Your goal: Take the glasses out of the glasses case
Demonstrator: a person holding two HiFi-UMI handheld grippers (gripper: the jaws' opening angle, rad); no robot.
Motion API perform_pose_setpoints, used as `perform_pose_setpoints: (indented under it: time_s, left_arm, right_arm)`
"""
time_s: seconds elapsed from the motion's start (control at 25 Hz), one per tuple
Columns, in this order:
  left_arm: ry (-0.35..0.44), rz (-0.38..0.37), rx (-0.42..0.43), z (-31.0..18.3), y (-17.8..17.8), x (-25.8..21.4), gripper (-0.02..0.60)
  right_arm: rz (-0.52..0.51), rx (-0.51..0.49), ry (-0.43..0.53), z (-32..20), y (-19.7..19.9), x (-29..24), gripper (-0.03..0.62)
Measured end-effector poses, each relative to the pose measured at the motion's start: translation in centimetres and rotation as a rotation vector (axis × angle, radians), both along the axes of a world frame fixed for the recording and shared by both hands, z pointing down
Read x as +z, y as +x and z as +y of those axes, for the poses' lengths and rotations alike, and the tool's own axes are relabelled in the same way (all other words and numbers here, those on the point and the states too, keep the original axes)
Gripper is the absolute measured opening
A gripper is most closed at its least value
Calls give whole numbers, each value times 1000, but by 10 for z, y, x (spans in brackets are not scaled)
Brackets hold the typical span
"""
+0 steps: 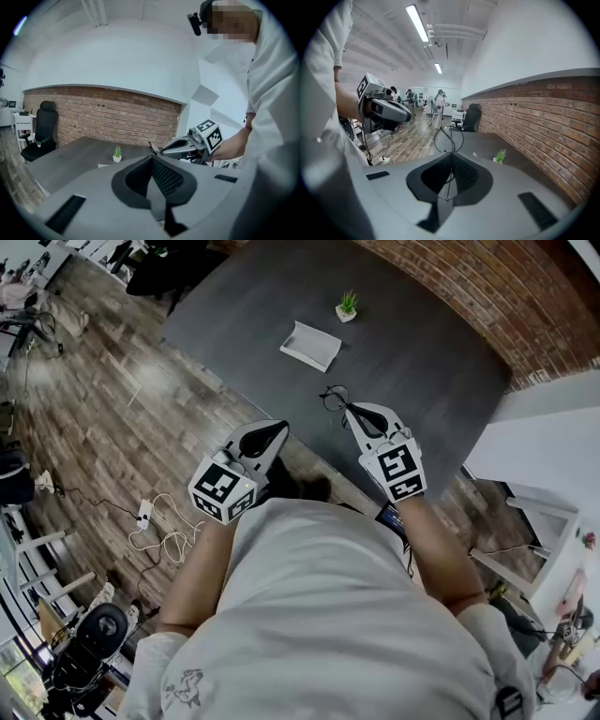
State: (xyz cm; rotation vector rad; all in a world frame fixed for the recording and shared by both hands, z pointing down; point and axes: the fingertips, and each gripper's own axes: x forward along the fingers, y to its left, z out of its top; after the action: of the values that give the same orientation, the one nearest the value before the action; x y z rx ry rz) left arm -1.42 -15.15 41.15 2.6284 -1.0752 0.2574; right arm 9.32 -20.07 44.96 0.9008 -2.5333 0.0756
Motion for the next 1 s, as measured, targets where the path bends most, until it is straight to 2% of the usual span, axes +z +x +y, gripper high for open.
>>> perform_pose_setpoints:
  time_s: [0.52, 1.0]
  left_arm:
    - [51, -3, 25, 24, -42, -24, 11]
    - [87, 19, 48, 89, -127, -37, 11]
  right_arm:
    - [-26, 30, 60, 25, -31, -28, 12]
    - [-37, 53, 96, 99, -102, -48, 12]
